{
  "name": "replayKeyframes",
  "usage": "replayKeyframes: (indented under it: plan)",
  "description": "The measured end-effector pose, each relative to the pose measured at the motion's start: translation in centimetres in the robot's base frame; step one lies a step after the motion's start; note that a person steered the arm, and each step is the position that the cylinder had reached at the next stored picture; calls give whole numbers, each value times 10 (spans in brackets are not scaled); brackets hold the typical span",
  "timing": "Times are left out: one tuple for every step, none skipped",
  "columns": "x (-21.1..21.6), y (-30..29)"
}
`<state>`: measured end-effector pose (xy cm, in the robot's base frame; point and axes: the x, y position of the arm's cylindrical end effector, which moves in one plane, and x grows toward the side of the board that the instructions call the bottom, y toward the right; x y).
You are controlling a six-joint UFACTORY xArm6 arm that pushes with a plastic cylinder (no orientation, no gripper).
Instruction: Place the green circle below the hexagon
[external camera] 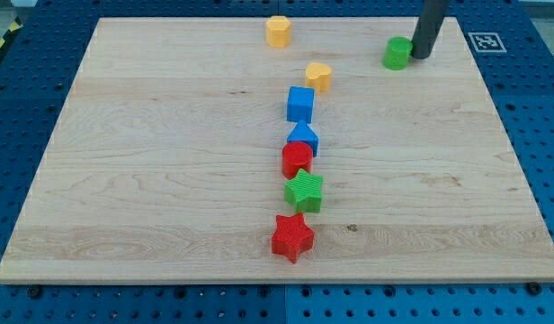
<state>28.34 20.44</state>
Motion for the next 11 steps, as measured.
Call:
replayKeyframes:
  plan:
    - [6, -26]
    - [11, -52]
    - [26, -72]
    - [37, -79]
    - [37, -77]
    - [33, -80]
    - [30, -106]
    - [30, -138]
    - [29, -158]
    - [29, -159]
    - [29, -133]
